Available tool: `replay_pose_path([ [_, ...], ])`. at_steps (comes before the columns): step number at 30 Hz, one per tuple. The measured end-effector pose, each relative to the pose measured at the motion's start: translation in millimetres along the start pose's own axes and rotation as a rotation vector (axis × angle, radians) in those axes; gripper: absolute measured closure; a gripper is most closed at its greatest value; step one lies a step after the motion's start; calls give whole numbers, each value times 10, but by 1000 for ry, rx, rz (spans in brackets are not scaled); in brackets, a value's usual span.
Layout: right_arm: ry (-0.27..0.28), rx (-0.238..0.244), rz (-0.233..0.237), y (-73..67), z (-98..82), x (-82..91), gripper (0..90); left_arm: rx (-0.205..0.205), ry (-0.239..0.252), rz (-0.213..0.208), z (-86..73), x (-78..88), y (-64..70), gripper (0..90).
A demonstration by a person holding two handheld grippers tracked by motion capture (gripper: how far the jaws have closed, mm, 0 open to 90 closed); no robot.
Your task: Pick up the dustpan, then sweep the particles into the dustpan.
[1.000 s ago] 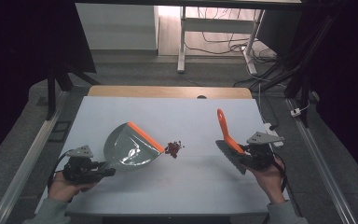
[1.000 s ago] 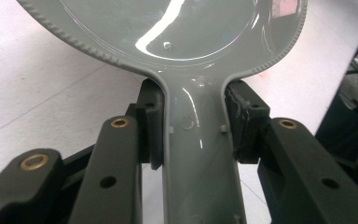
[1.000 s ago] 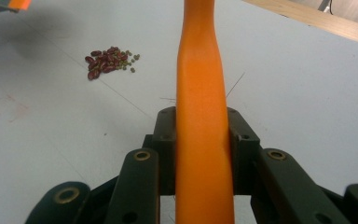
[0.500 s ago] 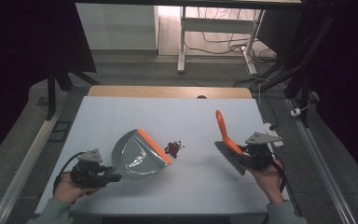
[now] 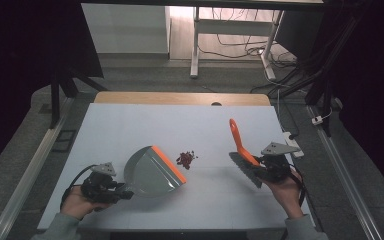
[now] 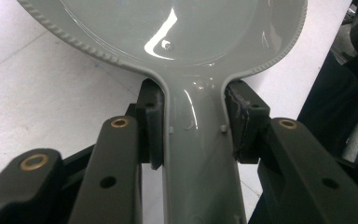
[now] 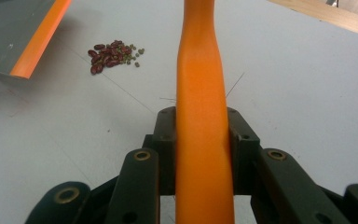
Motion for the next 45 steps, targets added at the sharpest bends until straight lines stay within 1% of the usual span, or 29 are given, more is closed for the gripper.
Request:
replay_pose_path([
  [4, 4, 0, -2, 0, 4, 1, 708, 8, 5, 3, -4, 4, -5, 619],
  [11, 23, -12, 2, -30, 57, -15, 708, 1, -4, -5, -7, 3, 2, 619],
  [13, 23, -12, 3, -42, 116, -63, 708, 0, -12, -2, -6, 0, 9, 619],
  [15, 23, -8, 13, -40, 171, -130, 708, 1, -12, -1, -6, 5, 10, 619],
  [20, 20, -8, 17, -28, 320, -350, 708, -1, -17, -12, -14, 10, 5, 619],
  [23, 13, -18, 24, -29, 414, -489, 708, -1, -23, -18, -15, -14, 2, 618],
  [27, 7, -17, 33, -78, 544, -656, 708, 11, -24, -19, -14, -24, -9, 619],
  [28, 5, -16, 37, -92, 574, -696, 708, 11, -24, -19, -14, -24, -9, 619],
  [29, 5, -16, 37, -92, 574, -696, 708, 9, -26, -20, -13, -30, -8, 619],
  [30, -4, -8, 42, -117, 628, -776, 708, 7, -28, -21, -9, -40, -5, 619],
  [31, -4, -8, 42, -117, 628, -776, 708, 3, -34, -21, -5, -49, -3, 619],
  [32, -14, 0, 40, -135, 675, -851, 707, 3, -34, -24, 0, -60, 1, 619],
  [35, -32, 6, 40, -159, 723, -963, 708, 0, -40, -25, 12, -78, 1, 618],
  [36, -32, 6, 40, -159, 723, -963, 708, 0, -42, -23, 16, -85, 1, 618],
  [37, -35, 8, 38, -164, 732, -999, 708, -1, -44, -26, 19, -93, 3, 618],
  [38, -45, 7, 43, -174, 749, -1071, 708, -2, -45, -27, 21, -98, 3, 618],
  [40, -54, 7, 43, -183, 766, -1135, 708, -1, -48, -26, 28, -109, 4, 618],
  [45, -66, 7, 39, -195, 802, -1226, 708, 22, -45, -26, 51, -137, -11, 618],
])
Point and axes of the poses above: each handheld gripper's, and its own axes: x roughly backward along the jaws, z roughly out of its top, y roughly to its right, the point moved 3 cm from there along -x, roughly forward along the jaws, and after that the axes turned 4 degrees about z, right-handed, at the moved point
